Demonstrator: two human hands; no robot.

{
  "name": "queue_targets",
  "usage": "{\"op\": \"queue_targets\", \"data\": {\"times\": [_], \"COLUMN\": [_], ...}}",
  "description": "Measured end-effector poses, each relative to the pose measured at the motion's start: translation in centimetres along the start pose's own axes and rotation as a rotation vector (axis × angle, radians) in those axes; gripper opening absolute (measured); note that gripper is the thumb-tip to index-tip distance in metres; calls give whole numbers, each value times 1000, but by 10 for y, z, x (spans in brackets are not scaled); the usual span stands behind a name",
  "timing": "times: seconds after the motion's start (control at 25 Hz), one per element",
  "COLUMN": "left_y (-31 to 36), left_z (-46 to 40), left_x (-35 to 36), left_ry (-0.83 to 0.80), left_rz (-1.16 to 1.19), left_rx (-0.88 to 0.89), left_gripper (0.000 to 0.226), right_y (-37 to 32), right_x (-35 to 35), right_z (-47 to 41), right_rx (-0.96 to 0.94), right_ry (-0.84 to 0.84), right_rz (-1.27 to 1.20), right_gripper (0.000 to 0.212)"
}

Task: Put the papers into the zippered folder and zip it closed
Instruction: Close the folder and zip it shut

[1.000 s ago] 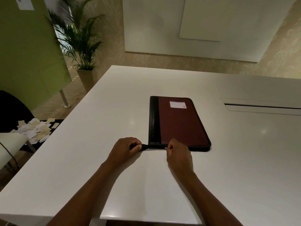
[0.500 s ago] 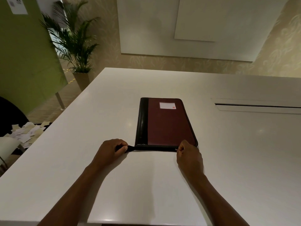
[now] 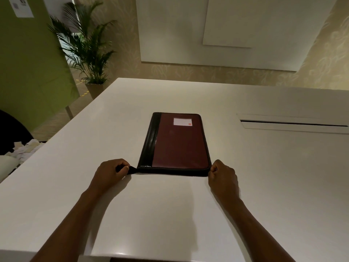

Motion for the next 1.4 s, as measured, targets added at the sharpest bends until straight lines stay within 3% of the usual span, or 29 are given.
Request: {"op": "queue_targets", "data": {"times": [0.08,0.24,0.44,0.68,1.2,1.4], "left_y": [13,62,120,146,147,175], "left_z": [-5,-17,-50,-64,-64,-45], "left_x": [-2,13,54,104,110,123], "left_ry": [4,212,17,-144,-107,-177], "left_rz": [-73,-189,-326,-364,-367,-378], "left_rx": [-65,-70,-164,181,169,526], "left_gripper": [22,29,56,55,56,82], "right_y": [4,12,16,22,37,42], "right_x": [-2,-8,-10,-3,-2,0], "right_z": [-6,-16,-27,-38,-81,-89], "right_rx": [10,57,-19,-78,-202,-208], "right_ry": [-19,-72,-156,-144,-212,-274], "right_rz": [-49,-129,-128,-76,-123,-113], "right_gripper": [15,13,15,17,12,9]}}
Point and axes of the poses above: each hand's wrist, its own z-axis away from the middle knuckle, its own x-axis out of the palm, y = z × x, the point moved 2 cm from there along -z, towards the middle knuckle, and after that the axes turned 6 degrees about -z, right-handed, at the moved point
